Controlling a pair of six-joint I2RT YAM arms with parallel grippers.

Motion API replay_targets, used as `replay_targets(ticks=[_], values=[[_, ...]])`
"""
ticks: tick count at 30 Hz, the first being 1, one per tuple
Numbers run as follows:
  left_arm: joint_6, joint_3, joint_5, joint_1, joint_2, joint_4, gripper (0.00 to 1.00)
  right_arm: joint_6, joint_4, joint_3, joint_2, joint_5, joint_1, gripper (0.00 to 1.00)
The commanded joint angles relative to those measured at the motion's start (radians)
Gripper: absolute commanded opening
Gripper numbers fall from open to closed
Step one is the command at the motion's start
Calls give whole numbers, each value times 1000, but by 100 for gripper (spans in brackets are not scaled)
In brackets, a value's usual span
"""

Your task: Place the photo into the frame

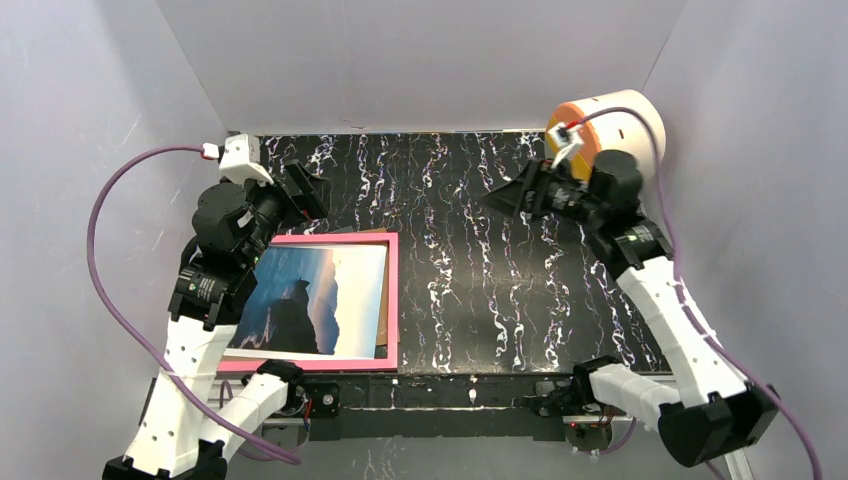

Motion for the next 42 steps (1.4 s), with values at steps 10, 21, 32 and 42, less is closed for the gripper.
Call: replay_targets(ticks=[10, 21, 32, 42], values=[[-10, -156, 126, -4, 2, -61, 98, 26, -5, 15, 304, 415, 476, 81], [-138, -288, -25, -4, -35, -194, 99, 90, -123, 141, 692, 700, 696, 75], [-209, -343, -1, -4, -50, -197, 99, 97, -171, 266, 910, 663, 721, 69], [-256, -400, 9, -4, -90, -203, 99, 157, -334, 444, 1055, 811, 757, 54]])
